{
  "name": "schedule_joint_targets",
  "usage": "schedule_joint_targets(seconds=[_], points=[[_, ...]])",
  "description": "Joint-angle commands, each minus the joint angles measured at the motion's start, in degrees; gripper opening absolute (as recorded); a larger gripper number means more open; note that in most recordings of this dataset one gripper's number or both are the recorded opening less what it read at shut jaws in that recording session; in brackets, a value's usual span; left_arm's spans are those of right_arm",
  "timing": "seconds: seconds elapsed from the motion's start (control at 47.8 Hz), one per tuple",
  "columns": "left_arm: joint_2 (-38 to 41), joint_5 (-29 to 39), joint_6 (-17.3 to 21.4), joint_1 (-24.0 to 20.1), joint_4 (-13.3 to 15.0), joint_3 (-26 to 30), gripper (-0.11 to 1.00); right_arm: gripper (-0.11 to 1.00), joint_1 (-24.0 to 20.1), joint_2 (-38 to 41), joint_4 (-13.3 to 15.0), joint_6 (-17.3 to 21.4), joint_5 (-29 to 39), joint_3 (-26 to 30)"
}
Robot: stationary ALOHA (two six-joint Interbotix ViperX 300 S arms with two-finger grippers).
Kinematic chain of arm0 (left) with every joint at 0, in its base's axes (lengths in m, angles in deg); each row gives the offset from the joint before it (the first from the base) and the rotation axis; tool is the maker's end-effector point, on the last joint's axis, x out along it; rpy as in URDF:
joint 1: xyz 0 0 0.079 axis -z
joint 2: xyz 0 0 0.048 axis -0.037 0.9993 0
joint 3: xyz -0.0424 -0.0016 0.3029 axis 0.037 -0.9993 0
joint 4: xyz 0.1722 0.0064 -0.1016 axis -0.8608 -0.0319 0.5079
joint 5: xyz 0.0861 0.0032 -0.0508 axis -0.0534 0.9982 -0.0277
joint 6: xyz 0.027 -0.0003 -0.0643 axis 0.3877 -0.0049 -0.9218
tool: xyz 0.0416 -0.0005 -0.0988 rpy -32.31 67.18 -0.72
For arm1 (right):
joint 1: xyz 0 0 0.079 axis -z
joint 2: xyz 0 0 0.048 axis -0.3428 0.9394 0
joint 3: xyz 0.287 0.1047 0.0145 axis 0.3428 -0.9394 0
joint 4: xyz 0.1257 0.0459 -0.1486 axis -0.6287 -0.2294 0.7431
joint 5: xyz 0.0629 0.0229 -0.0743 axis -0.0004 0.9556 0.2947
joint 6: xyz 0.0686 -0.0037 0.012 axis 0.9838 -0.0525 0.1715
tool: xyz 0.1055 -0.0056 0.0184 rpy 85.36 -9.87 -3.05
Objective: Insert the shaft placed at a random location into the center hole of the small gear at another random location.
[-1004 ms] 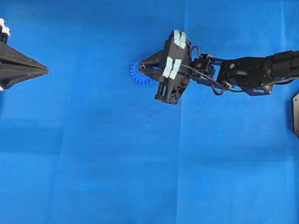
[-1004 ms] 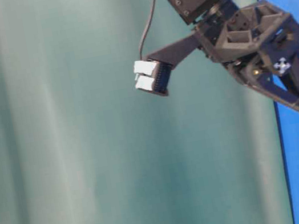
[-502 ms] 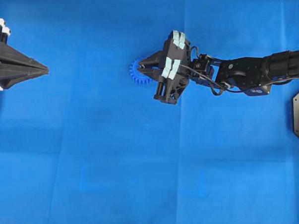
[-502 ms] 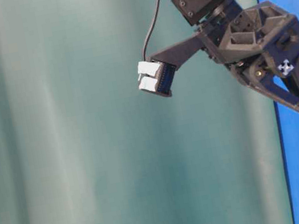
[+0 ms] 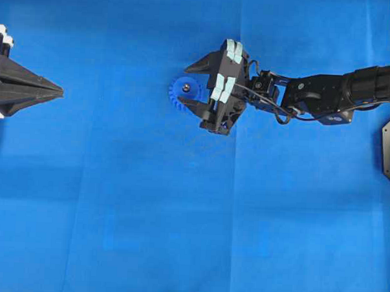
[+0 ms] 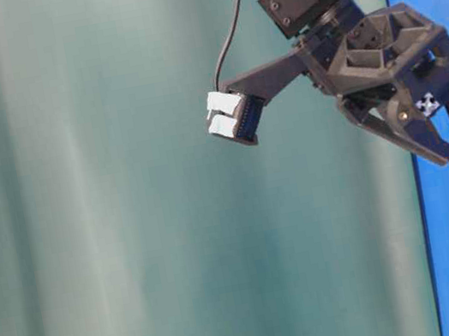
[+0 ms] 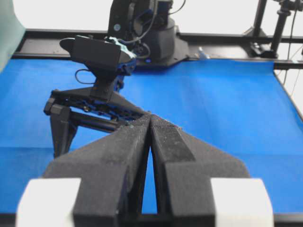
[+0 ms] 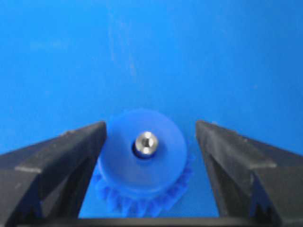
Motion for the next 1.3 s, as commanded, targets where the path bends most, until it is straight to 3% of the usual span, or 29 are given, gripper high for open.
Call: schedule_joint_targets(seconds=[0.0,0.126,0.607,1.276], points=[[0.26,-0.35,0.00,0.00,-0.09,0.53,0.00,0.77,-0.18,-1.41,0.00,-0.09,-0.09,0.79],[0.35,-0.35,0.00,0.00,-0.09,0.53,0.00,0.72,-0.18,-3.69,0.00,-0.09,0.09,0.53],[0.26,-0.35,0.00,0.09,-0.18,0.35,0.00,0.72,-0.18,-13.89,0.35,-0.79,4.92,0.44],[0.26,-0.35,-0.09,0.09,-0.09,0.35,0.00,0.72,-0.44,-16.61,0.35,-0.53,6.59,-1.93]])
